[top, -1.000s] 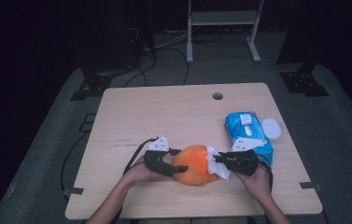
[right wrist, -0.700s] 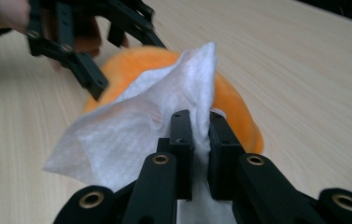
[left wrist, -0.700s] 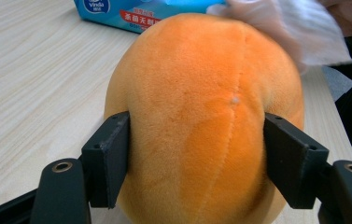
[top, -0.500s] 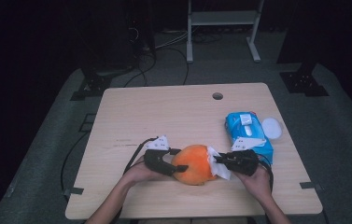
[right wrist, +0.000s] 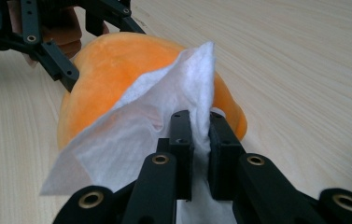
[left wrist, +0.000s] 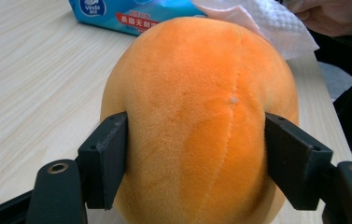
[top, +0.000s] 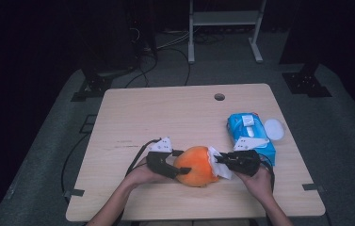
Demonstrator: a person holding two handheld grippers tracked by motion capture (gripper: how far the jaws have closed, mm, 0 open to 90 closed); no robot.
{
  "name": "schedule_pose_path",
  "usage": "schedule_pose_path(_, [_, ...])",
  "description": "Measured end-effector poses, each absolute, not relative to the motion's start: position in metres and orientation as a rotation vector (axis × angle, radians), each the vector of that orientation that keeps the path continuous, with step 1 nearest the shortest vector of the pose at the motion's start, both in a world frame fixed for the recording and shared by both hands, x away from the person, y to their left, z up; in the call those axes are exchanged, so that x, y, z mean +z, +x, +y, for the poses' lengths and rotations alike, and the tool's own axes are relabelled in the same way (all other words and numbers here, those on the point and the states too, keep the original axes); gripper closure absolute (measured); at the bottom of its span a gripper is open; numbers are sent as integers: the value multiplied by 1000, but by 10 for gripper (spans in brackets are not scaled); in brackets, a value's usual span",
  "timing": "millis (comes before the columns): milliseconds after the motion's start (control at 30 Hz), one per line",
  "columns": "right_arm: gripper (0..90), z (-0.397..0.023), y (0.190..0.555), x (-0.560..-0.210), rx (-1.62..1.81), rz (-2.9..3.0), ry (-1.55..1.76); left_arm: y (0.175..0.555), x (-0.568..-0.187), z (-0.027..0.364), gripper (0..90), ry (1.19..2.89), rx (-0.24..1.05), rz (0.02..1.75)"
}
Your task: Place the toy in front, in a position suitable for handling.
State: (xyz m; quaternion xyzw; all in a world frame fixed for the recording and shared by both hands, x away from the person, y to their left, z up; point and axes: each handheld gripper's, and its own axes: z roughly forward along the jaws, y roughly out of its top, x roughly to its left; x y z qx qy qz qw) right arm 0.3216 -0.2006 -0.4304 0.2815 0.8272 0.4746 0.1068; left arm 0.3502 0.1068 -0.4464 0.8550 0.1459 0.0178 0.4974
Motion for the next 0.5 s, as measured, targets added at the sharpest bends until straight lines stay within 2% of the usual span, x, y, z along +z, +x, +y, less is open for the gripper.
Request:
schedule_pose_path(333, [812,-177,308,-415,1456,2399,688,344,-440,96,275,2095,94,325])
schedule_pose_path(500, [813,-188,315,-420,1451,2390,757,344,-438,94,274,2088,96,345])
